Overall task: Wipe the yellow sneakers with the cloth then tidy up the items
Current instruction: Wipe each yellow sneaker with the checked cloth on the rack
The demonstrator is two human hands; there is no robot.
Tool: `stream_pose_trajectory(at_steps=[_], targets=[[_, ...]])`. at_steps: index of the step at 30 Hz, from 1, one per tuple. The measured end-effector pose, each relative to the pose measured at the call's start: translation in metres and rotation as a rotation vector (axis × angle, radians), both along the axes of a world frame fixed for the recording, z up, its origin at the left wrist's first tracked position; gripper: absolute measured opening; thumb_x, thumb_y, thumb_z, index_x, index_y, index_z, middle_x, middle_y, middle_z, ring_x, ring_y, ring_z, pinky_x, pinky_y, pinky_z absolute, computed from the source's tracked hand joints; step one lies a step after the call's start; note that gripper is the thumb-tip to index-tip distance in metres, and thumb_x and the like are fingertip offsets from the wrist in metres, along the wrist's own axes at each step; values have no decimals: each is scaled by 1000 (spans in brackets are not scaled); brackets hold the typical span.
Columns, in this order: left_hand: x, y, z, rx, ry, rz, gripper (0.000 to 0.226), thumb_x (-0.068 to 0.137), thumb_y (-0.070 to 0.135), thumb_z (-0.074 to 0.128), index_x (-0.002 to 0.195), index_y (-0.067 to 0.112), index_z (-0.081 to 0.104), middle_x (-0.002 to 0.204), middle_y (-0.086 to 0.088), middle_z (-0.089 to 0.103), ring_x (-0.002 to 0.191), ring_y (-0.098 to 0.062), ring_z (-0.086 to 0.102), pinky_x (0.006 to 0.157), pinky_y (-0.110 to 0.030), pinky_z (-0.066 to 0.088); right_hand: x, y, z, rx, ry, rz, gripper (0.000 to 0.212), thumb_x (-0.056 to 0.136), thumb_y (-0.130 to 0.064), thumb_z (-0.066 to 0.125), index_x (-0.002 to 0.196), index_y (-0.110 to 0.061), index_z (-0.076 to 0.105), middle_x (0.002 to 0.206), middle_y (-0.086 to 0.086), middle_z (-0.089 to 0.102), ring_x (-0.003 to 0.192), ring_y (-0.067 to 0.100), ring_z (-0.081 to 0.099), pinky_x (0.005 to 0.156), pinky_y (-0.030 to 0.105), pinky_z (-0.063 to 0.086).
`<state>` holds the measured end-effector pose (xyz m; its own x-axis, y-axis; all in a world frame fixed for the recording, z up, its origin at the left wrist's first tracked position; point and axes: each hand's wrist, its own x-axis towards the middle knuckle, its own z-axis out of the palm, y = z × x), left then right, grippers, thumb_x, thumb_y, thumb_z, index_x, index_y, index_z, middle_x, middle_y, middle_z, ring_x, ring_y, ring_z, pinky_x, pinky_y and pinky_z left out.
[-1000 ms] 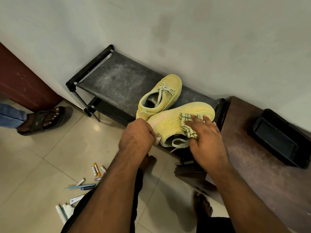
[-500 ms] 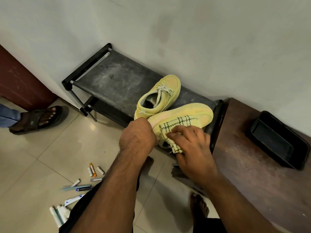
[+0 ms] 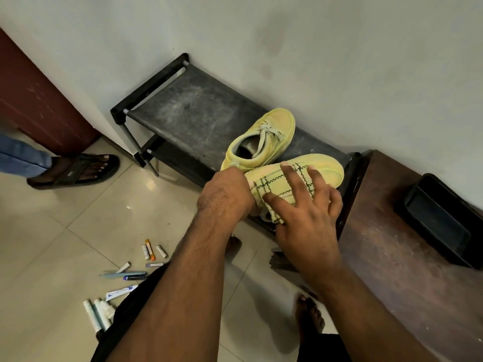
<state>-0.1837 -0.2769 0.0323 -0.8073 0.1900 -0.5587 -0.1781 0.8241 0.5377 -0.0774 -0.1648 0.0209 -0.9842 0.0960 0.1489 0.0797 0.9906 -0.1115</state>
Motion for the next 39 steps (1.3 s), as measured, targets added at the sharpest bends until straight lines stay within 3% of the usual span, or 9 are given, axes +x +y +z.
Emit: stream_pose_trajectory(at_steps=[7,11,14,18,22,26,29,35,39], targets=[[-3,-3,5,68,-71,36,34,60,20,87,91,14,73,90,-5,70,86,-23,67,79,-41,59,-6,11,5,17,44,-127,44,69,-15,64,111,-28,66,153,7,29,140,39,16,104,63,18],[-3,-2,5,96,-73,39,26,65,15,83,87,11,72,87,-8,70,84,-25,68,78,-41,59,-2,4,-4,53,89,40,40,75,-16,53,111,-29,64,152,7,32,139,40,21,104,62,20],[-3,-2,7,136,-104,49,29,59,15,87,83,9,73,84,-9,71,83,-28,69,76,-43,60,-7,11,1,-35,98,-116,46,69,-15,55,112,-29,66,152,7,32,139,39,18,103,60,21],[-5,-3,5,133,-117,55,27,61,12,85,85,9,73,86,-10,71,85,-28,70,77,-43,60,-1,5,-6,46,115,68,41,75,-13,55,112,-26,66,150,9,36,139,40,22,104,61,21],[-5,-2,2,97,-101,61,35,59,17,89,89,9,72,92,-10,71,88,-28,69,80,-43,59,-6,26,1,-87,88,-221,51,67,-15,53,116,-28,64,152,5,32,140,35,17,103,60,24],[-5,-3,0,42,-77,37,40,58,24,90,91,11,71,92,-7,70,87,-25,67,80,-42,58,-1,21,-8,-117,86,3,51,71,-14,44,118,-21,63,142,4,47,137,30,30,103,55,27],[-3,-2,-1,26,-77,15,42,59,25,89,94,13,70,94,-7,69,90,-25,66,82,-42,58,-6,41,-10,-313,96,-124,55,69,-9,46,120,-19,63,129,-1,59,127,21,46,103,52,36],[5,4,3,-34,2,-22,28,70,24,81,94,15,69,95,-3,69,89,-22,66,80,-38,57,-1,31,-11,-378,68,-8,60,69,-1,46,126,-14,59,131,0,57,127,10,42,110,36,31],[13,9,16,-33,-1,-61,48,62,48,85,91,15,64,89,-1,66,87,-21,64,72,-33,53,-3,45,-10,-481,104,-264,53,78,2,51,128,-16,57,132,-1,56,124,7,43,109,35,35]])
